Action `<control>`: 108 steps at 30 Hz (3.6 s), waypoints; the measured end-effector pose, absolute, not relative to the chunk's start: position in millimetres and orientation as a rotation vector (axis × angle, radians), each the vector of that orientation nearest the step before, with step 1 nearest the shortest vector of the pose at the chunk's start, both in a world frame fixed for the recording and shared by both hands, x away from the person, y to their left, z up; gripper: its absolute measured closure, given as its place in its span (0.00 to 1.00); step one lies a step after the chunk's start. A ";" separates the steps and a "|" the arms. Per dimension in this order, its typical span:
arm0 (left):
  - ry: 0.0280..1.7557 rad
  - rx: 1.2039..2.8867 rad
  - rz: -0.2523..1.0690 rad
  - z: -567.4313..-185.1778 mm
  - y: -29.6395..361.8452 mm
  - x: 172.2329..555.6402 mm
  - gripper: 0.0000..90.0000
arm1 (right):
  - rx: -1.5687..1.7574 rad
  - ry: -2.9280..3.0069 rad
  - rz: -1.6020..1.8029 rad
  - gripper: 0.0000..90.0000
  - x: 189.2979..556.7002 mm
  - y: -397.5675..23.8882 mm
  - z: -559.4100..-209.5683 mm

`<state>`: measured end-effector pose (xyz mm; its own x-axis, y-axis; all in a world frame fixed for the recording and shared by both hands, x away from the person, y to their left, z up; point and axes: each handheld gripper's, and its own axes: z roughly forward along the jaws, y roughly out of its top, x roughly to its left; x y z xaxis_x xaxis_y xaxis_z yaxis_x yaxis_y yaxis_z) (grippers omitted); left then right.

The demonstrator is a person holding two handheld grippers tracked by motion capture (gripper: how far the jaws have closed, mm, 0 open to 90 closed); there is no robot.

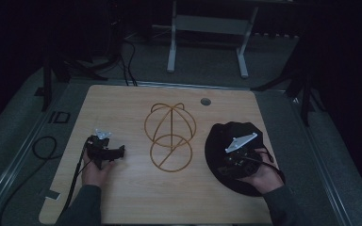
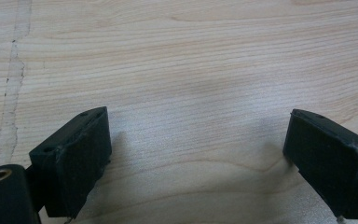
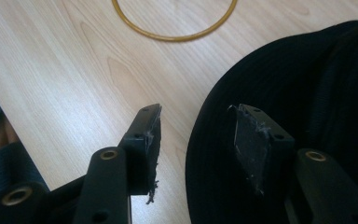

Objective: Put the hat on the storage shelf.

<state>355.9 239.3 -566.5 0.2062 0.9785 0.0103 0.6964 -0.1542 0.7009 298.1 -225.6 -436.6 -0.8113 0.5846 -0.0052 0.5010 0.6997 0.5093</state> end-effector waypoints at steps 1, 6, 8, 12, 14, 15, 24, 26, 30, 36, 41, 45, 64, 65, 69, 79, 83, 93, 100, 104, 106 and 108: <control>1.551 1.920 0.646 -566.5 239.3 355.9 0.09 | 0.885 2.736 0.751 0.56 298.2 -226.3 -435.0; 1.551 1.919 0.646 -566.5 239.3 355.9 0.09 | 0.896 2.687 0.760 0.56 298.9 -233.2 -420.7; 1.551 1.919 0.646 -566.6 239.2 355.9 0.09 | 0.905 2.663 0.768 0.56 299.8 -237.4 -414.6; 1.551 1.919 0.646 -566.6 239.2 355.9 0.09 | 0.922 2.633 0.753 0.54 301.6 -244.4 -407.8; 1.551 1.920 0.646 -566.5 239.3 355.9 0.09 | 0.927 2.617 0.750 0.53 302.6 -248.6 -404.8; 1.551 1.920 0.646 -566.5 239.3 355.9 0.09 | 0.932 2.608 0.743 0.53 303.0 -250.7 -403.2; 1.551 1.920 0.646 -566.5 239.3 355.9 0.09 | 1.004 2.534 0.691 0.36 309.2 -272.8 -392.9; 1.551 1.919 0.646 -566.6 239.2 355.9 0.09 | 1.025 2.518 0.679 0.31 310.3 -276.4 -392.2; 1.551 1.920 0.646 -566.5 239.3 355.9 0.09 | 1.058 2.487 0.641 0.22 310.7 -283.0 -391.6; 1.551 1.920 0.646 -566.5 239.3 355.9 0.09 | 1.120 2.450 0.595 0.15 311.4 -292.1 -394.1; 1.551 1.920 0.646 -566.5 239.3 355.9 0.09 | 1.181 2.456 0.577 0.13 315.2 -299.3 -404.4; 1.551 1.919 0.646 -566.6 239.2 355.9 0.09 | 1.235 2.483 0.556 0.12 318.5 -304.5 -416.1; 1.548 1.921 0.645 -566.5 239.1 355.9 0.09 | 1.301 2.625 0.441 0.45 334.0 -310.6 -447.8; 1.548 1.921 0.645 -566.5 239.1 355.9 0.09 | 1.306 2.632 0.441 0.47 334.6 -310.9 -448.1; 1.547 1.921 0.645 -566.6 239.0 356.0 0.09 | 1.322 2.679 0.421 0.63 337.2 -311.4 -449.8; 1.545 1.920 0.645 -566.7 238.9 356.1 0.09 | 1.349 2.711 0.356 0.85 344.1 -310.9 -449.0; 1.545 1.921 0.645 -566.7 238.9 356.2 0.09 | 1.347 2.722 0.340 0.93 345.1 -310.6 -448.1; 1.543 1.921 0.645 -566.7 238.9 356.3 0.09 | 1.292 2.733 0.351 0.96 343.3 -310.2 -439.7; 1.543 1.921 0.645 -566.7 238.9 356.3 0.09 | 1.257 2.726 0.361 0.96 342.0 -306.9 -427.0; 1.543 1.922 0.645 -566.7 238.9 356.3 0.09 | 1.237 2.730 0.362 0.96 342.8 -303.8 -422.8; 1.543 1.921 0.645 -566.7 238.9 356.3 0.09 | 1.226 2.731 0.363 0.97 343.5 -302.5 -420.5; 1.543 1.922 0.644 -566.7 238.9 356.3 0.09 | 1.214 2.737 0.366 0.97 344.1 -300.8 -418.2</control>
<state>356.3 238.9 -566.7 0.2119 0.9772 0.0100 0.6941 -0.1578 0.7023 344.1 -300.8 -418.2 -0.6696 0.7425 -0.0163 0.7122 0.6481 0.2698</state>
